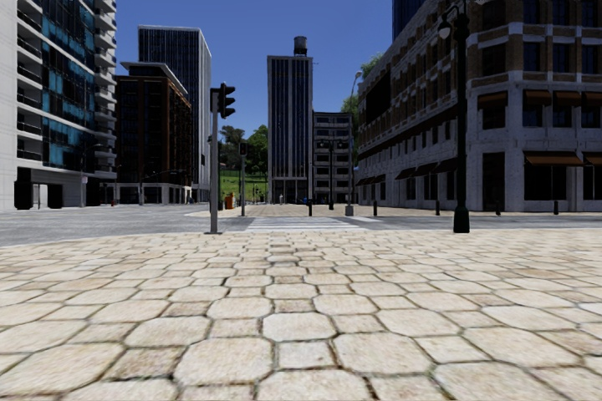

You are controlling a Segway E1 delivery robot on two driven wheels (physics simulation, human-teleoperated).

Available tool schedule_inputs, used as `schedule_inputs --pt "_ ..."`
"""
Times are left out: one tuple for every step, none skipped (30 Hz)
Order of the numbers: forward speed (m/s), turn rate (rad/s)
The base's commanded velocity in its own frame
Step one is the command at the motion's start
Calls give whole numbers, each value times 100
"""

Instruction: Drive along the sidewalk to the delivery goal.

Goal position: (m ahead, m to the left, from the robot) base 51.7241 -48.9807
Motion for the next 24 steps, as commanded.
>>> schedule_inputs --pt "200 0" --pt "200 0" --pt "200 0" --pt "200 0" --pt "200 0" --pt "200 0" --pt "200 0" --pt "200 0" --pt "200 0" --pt "200 0" --pt "200 0" --pt "200 0" --pt "200 0" --pt "200 0" --pt "200 0" --pt "200 2" --pt "200 12" --pt "200 34" --pt "200 36" --pt "200 36" --pt "200 21" --pt "200 4" --pt "200 0" --pt "200 0"
